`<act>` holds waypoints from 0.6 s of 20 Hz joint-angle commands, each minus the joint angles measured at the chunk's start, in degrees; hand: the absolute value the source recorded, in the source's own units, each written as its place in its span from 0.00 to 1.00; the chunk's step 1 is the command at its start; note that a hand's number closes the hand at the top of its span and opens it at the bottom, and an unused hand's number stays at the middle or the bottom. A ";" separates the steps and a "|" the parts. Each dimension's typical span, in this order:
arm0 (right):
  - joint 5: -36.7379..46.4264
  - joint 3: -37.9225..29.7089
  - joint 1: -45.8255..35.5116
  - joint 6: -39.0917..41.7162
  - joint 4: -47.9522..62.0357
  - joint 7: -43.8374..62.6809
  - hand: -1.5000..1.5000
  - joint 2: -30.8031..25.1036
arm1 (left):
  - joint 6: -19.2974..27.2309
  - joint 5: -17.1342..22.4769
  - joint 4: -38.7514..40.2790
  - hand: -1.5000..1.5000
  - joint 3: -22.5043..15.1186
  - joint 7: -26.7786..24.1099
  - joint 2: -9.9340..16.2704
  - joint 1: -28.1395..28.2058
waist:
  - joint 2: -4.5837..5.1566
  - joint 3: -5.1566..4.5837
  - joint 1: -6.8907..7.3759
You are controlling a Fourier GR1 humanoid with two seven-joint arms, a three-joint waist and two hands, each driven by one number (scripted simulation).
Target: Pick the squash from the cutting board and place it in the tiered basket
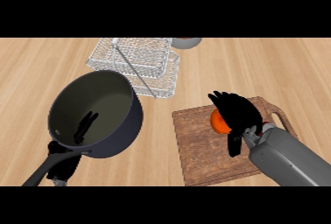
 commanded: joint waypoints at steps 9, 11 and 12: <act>3.22 -2.72 2.52 -6.53 7.30 -11.72 1.00 4.57 | 0.64 -1.33 -2.98 0.50 -0.38 2.67 -3.35 -6.80 | 0.10 0.10 -0.90; 5.26 -2.05 1.92 -9.25 6.48 -14.67 1.00 4.98 | 2.98 -2.40 -4.03 0.50 -1.86 4.22 -5.37 -7.71 | 0.09 0.13 -1.14; 5.69 -2.25 3.32 -9.87 7.56 -16.56 1.00 4.76 | -0.51 -1.46 -5.16 0.50 -0.66 -0.30 -2.28 -2.49 | -0.01 0.09 -0.54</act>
